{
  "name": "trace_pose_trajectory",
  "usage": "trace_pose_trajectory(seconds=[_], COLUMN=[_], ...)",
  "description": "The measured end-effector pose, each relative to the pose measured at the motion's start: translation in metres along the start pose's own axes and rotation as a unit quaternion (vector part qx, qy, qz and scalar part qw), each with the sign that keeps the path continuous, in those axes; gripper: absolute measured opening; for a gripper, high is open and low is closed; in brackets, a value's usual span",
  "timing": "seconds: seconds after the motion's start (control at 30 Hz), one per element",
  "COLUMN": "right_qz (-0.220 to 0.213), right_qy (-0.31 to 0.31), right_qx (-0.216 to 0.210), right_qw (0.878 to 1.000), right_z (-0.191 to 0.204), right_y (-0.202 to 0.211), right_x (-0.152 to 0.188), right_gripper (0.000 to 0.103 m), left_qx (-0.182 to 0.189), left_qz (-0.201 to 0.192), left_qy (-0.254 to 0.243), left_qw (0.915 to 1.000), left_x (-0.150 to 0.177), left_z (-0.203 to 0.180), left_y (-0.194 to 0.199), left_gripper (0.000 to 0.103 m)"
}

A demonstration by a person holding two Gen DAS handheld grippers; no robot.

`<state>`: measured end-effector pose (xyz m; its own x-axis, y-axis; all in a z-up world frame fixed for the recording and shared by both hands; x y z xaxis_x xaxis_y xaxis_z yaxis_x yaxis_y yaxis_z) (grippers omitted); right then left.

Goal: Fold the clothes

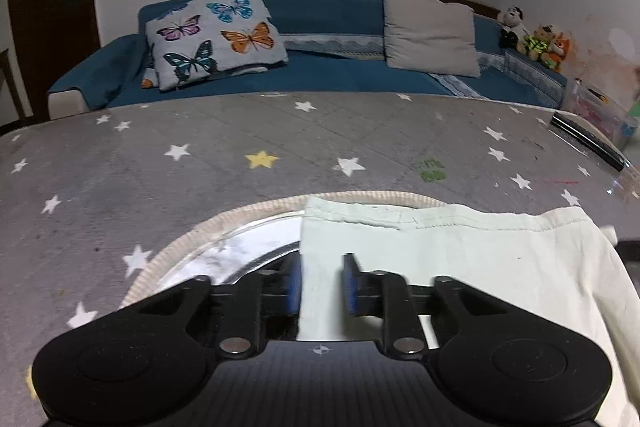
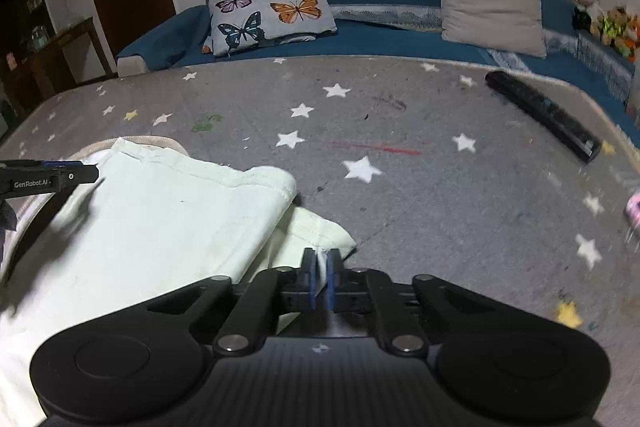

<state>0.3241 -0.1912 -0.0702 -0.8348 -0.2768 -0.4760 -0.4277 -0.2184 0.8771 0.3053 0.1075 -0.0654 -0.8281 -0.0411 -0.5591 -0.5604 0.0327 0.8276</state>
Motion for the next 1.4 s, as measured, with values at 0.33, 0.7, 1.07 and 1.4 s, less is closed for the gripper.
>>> trace_pose_trajectory(seconds=[0.33, 0.7, 1.07, 1.4], right_qz=[-0.089, -0.021, 0.013, 0.026], right_qy=[0.029, 0.024, 0.063, 0.041], right_qx=[0.141, 0.085, 0.022, 0.019], right_qw=[0.986, 0.996, 0.998, 0.999], right_z=[-0.036, -0.044, -0.016, -0.023], right_y=[0.038, 0.017, 0.058, 0.084], right_x=[-0.057, -0.025, 0.055, 0.120], right_gripper=[0.002, 0.008, 0.036, 0.042], left_qx=[-0.044, -0.078, -0.065, -0.034], left_qz=[-0.029, -0.029, -0.020, -0.031], left_qy=[0.013, 0.015, 0.025, -0.001], left_qw=[0.9985, 0.9964, 0.9973, 0.9989], left_x=[-0.007, -0.008, 0.016, 0.083], left_z=[0.016, 0.036, 0.035, 0.000], left_y=[0.003, 0.004, 0.034, 0.096], left_gripper=[0.003, 0.003, 0.019, 0.042])
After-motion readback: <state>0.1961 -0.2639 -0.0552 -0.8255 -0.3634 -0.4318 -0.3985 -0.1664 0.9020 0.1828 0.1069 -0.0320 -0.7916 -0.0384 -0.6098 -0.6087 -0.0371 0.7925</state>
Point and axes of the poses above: each gripper's, at about its wrist camera, not at the fingertips, and y roughly against the way its jaws point, z to its left, x to its underside, the point moved 7 cm from there along -y, roughly the way its jaws point, and after that the axes turned 13 degrees about z, right-handed, at the moved point
